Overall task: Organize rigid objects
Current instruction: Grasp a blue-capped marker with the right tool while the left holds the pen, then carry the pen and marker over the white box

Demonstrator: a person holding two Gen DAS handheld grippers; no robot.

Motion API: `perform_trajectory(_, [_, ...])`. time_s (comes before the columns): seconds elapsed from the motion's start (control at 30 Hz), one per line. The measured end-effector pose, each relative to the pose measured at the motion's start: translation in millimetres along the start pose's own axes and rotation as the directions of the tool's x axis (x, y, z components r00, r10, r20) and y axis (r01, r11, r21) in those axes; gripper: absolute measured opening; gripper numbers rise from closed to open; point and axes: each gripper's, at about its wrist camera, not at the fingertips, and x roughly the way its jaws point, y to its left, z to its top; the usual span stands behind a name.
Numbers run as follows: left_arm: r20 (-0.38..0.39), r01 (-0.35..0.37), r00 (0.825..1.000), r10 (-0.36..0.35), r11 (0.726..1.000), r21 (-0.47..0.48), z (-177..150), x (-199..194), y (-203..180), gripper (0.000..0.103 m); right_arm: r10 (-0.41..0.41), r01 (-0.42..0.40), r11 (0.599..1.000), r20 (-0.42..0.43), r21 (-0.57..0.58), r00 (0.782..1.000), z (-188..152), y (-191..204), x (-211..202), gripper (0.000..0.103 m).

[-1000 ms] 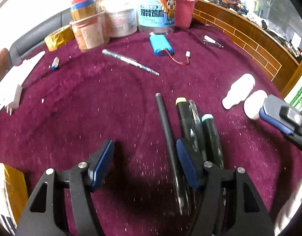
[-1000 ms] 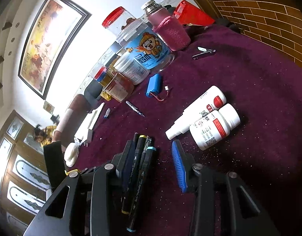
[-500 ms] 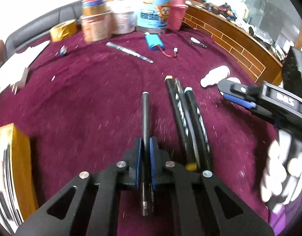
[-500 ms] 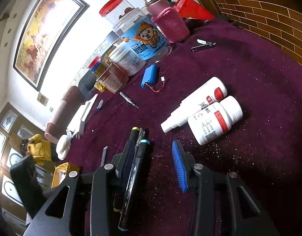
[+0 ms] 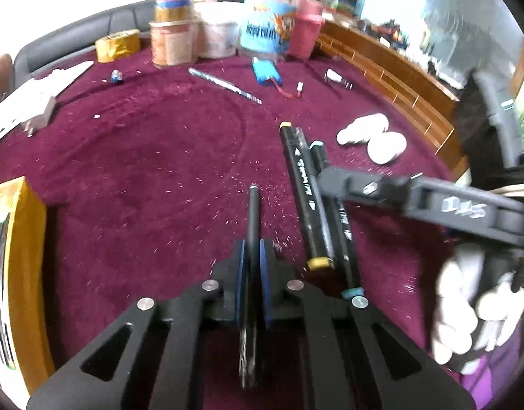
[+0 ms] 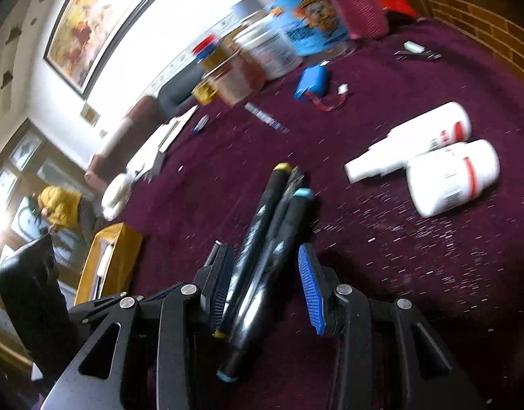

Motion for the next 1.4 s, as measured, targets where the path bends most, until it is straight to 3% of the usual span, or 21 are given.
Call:
perform_trajectory(0.07, [0.027,0.027,0.999,-0.026,0.999,-0.027,-6.1,-15.2,4.1,0.006,0.022,-0.022,1.0,-0.04,-0.007,0.999,-2.6,2.7,7.0,0.037])
perform_trajectory(0.2, [0.029,0.046,0.999,-0.044,0.997,-0.055,-16.5,-23.9,9.3,0.006,0.016,-0.017,1.0,-0.033,-0.014,0.999,-4.7,2.8,6.3,0.037])
perform_trajectory(0.3, [0.016,0.03,0.999,-0.029,0.998,-0.053,-19.9,-15.9,7.5,0.007,-0.032,0.032,0.999,-0.018,-0.034,0.999,-7.1,5.2,5.4,0.028])
perform_trajectory(0.33, [0.003,0.019,1.0,-0.018,0.998,-0.053,-19.5,-10.4,6.5,0.007,-0.067,0.067,0.997,-0.012,-0.044,0.998,-7.9,6.5,5.9,0.017])
perform_trajectory(0.37, [-0.012,0.013,1.0,-0.013,0.999,-0.051,-18.5,-4.4,5.0,0.008,-0.1,0.1,0.994,0.001,-0.054,0.995,-9.1,8.7,5.5,0.017])
perform_trajectory(0.43, [-0.002,-0.021,1.0,0.021,1.0,-0.017,-15.4,1.1,-1.9,0.014,-0.146,0.147,0.988,0.017,-0.051,0.989,-10.5,12.2,4.6,0.016])
perform_trajectory(0.47, [-0.004,-0.037,0.999,0.037,0.999,0.003,-14.3,3.3,-6.0,0.023,-0.165,0.166,0.984,0.024,-0.058,0.986,-11.2,14.2,4.5,0.016])
perform_trajectory(0.5, [0.005,-0.065,0.998,0.065,0.997,0.048,-12.1,6.9,-14.0,0.043,-0.199,0.201,0.976,0.037,-0.077,0.979,-12.5,17.8,4.2,0.017])
perform_trajectory(0.53, [0.021,-0.087,0.996,0.085,0.989,0.12,-11.6,11.6,-25.7,0.051,-0.216,0.219,0.972,0.044,-0.088,0.975,-12.3,20.3,4.1,0.017])
perform_trajectory(0.6, [0.044,-0.131,0.991,0.125,0.971,0.2,-11.0,18.1,-40.0,0.051,-0.241,0.245,0.963,0.053,-0.113,0.969,-13.0,23.1,5.4,0.018])
perform_trajectory(0.63, [0.033,-0.124,0.992,0.12,0.973,0.193,-8.3,20.0,-38.4,0.049,-0.242,0.248,0.962,0.058,-0.115,0.968,-12.7,22.7,5.1,0.021])
perform_trajectory(0.67, [0.023,-0.102,0.995,0.099,0.979,0.176,-6.9,20.9,-35.2,0.04,-0.237,0.243,0.963,0.061,-0.114,0.969,-12.6,21.3,4.4,0.021])
perform_trajectory(0.7, [0.022,-0.081,0.997,0.079,0.983,0.162,-6.3,20.0,-32.0,0.019,-0.231,0.237,0.965,0.061,-0.111,0.971,-11.9,20.3,4.6,0.021])
perform_trajectory(0.73, [0.023,-0.08,0.997,0.078,0.984,0.157,-5.9,18.6,-29.8,0.007,-0.226,0.232,0.967,0.061,-0.11,0.972,-11.8,19.6,4.6,0.021])
perform_trajectory(0.87, [0.02,-0.009,1.0,0.008,0.998,0.07,-8.6,6.5,-16.2,0.005,-0.213,0.217,0.971,0.052,-0.102,0.976,-11.6,17.5,4.1,0.016])
perform_trajectory(1.07, [0.104,0.101,0.99,-0.095,0.993,-0.062,-23.8,-36.2,5.8,0.005,-0.137,0.139,0.99,0.075,-0.028,0.988,-7.8,6.8,-6.7,0.014])
perform_trajectory(1.13, [0.155,0.168,0.976,-0.15,0.98,-0.111,-31.2,-59.7,19.8,0.005,-0.09,0.092,0.996,0.105,-0.018,0.99,-6.5,5.4,-13.8,0.014])
perform_trajectory(1.23, [0.268,0.258,0.94,-0.209,0.952,-0.164,-45.8,-106.0,48.6,0.006,-0.017,0.02,1.0,0.13,-0.018,0.991,-5.9,6.7,-18.8,0.013])
perform_trajectory(1.4, [0.43,0.294,0.886,-0.172,0.926,-0.235,-76.7,-177.5,104.7,0.006,0.002,0.008,0.998,0.176,-0.058,0.984,-7.4,18.5,-27.0,0.013])
